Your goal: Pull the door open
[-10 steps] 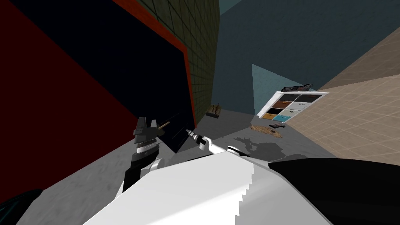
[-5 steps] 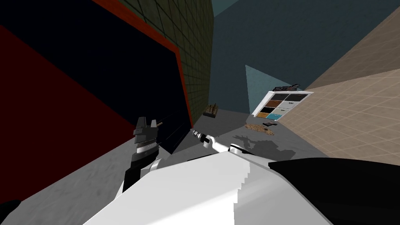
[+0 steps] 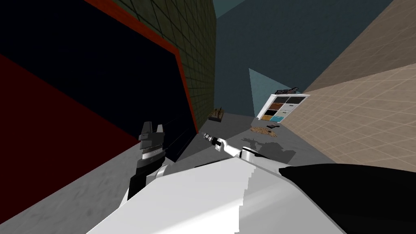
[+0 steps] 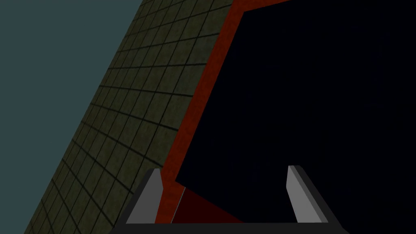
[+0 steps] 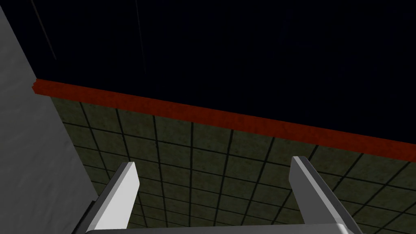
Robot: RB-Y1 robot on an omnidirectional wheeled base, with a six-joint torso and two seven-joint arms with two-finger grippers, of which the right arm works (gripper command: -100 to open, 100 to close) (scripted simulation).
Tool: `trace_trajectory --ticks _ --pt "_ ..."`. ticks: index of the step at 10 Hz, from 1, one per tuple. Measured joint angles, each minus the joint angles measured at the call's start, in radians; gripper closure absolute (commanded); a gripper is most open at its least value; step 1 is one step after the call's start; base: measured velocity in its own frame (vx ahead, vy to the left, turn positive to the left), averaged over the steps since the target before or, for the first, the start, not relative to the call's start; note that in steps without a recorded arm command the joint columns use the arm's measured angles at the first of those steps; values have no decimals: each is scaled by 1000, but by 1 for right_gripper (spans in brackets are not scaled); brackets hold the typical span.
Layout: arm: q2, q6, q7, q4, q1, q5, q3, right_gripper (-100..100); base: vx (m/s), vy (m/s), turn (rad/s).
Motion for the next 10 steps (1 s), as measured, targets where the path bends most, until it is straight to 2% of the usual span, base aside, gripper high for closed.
trace_trajectory --ticks 1,3,6,10 --pt "-23 -9 -19 7 -12 -6 0 -100 -2 171 -57" --pt "-29 -23 -38 15 -25 -14 -3 -100 28 195 -6" --pt "-22 -48 -57 36 -45 -23 -5 -100 21 212 30" --pt "-14 -60 -74 30 -54 -33 -7 -100 40 204 72"
